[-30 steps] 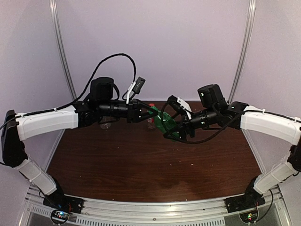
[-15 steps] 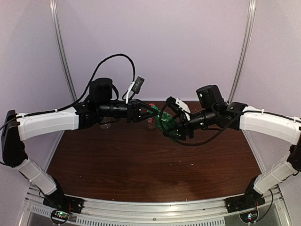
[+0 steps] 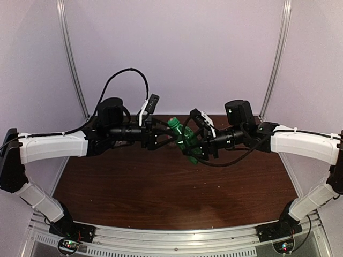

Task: Unscrew the bottle caps

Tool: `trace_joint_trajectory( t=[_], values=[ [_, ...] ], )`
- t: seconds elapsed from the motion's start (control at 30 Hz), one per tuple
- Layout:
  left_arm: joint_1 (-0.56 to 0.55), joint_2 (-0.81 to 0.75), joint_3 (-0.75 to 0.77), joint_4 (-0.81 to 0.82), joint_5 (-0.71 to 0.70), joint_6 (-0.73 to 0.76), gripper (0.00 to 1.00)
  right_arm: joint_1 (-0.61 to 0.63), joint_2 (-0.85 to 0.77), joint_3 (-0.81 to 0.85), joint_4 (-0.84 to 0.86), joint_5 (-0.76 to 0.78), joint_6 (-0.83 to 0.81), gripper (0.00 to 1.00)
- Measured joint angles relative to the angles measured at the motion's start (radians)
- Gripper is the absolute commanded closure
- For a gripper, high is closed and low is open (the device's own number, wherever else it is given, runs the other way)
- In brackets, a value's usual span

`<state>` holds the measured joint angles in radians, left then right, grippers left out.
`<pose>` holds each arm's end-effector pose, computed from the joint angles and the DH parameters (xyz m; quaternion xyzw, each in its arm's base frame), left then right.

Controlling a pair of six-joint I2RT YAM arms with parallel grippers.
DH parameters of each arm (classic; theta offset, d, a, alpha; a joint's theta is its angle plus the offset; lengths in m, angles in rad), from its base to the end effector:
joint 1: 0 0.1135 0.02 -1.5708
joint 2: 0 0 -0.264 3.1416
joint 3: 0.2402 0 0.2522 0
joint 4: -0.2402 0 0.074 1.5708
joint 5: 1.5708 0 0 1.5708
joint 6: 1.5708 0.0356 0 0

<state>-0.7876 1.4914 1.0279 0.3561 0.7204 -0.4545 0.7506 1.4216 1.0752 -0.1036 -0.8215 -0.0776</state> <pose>0.2269 -0.2612 0.3100 0.3477 0.6476 -0.5771 0.3559 0.2162 0.2373 0.3051 -0.5068 0.6256 0.4802 0.3483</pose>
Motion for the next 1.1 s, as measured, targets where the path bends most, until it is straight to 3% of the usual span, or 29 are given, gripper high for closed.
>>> trace_joint_trajectory(
  t=[0.27,0.7,1.1],
  values=[
    [0.0,-0.06,-0.044,0.123,0.005,0.015,0.16,0.003,0.0,-0.061,0.125,-0.111,0.097,0.63],
    [0.0,-0.014,0.011,0.224,0.127,-0.013,0.45,0.008,0.001,-0.08,0.182,-0.217,0.132,0.65],
    [0.0,0.007,0.011,0.277,0.158,-0.06,0.78,0.012,0.018,-0.08,0.182,-0.225,0.128,0.67]
  ],
)
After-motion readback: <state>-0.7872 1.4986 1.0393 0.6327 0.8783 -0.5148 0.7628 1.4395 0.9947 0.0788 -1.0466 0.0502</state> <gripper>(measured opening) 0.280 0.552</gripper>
